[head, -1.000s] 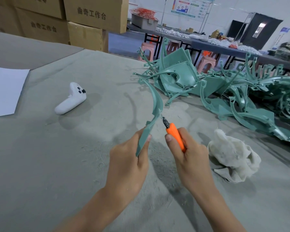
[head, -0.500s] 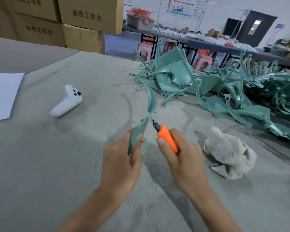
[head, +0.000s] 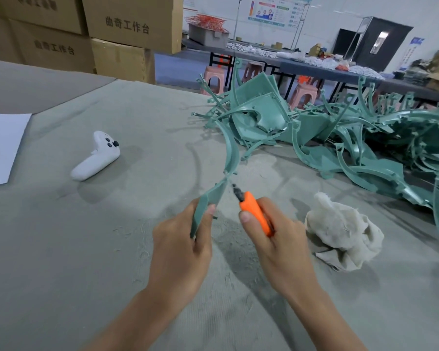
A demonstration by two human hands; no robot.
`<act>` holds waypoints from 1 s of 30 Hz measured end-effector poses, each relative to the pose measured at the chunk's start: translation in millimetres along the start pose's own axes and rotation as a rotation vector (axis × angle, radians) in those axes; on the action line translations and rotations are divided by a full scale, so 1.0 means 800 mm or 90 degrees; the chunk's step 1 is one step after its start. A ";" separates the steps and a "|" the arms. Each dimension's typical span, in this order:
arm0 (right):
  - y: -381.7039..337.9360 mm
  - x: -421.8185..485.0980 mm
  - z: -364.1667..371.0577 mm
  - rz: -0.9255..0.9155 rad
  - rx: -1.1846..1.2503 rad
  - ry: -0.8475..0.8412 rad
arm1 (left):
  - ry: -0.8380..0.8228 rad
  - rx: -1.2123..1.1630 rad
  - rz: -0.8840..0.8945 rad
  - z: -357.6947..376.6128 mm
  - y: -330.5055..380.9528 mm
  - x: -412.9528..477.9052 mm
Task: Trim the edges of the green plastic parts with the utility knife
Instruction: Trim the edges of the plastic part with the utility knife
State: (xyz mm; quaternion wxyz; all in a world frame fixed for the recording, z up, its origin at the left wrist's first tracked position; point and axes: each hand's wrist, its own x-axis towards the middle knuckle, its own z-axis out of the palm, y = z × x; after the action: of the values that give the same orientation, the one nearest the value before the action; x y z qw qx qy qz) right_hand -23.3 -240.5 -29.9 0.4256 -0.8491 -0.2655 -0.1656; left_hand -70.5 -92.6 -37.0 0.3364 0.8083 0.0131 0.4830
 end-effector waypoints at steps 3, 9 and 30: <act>-0.009 -0.001 0.004 -0.005 -0.013 -0.005 | -0.002 -0.014 -0.014 -0.004 0.000 0.002; -0.014 0.000 0.001 0.004 -0.068 -0.003 | -0.029 -0.070 -0.062 0.001 0.001 0.000; -0.002 0.007 -0.006 0.024 -0.117 -0.012 | -0.025 -0.015 -0.014 -0.004 -0.005 0.003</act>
State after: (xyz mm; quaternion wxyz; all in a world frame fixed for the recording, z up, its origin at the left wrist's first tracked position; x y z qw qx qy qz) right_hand -20.0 -241.8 -23.8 0.3462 -0.8910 -0.2372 -0.1730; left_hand -70.7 -87.0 -36.1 0.3515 0.8135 0.0098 0.4632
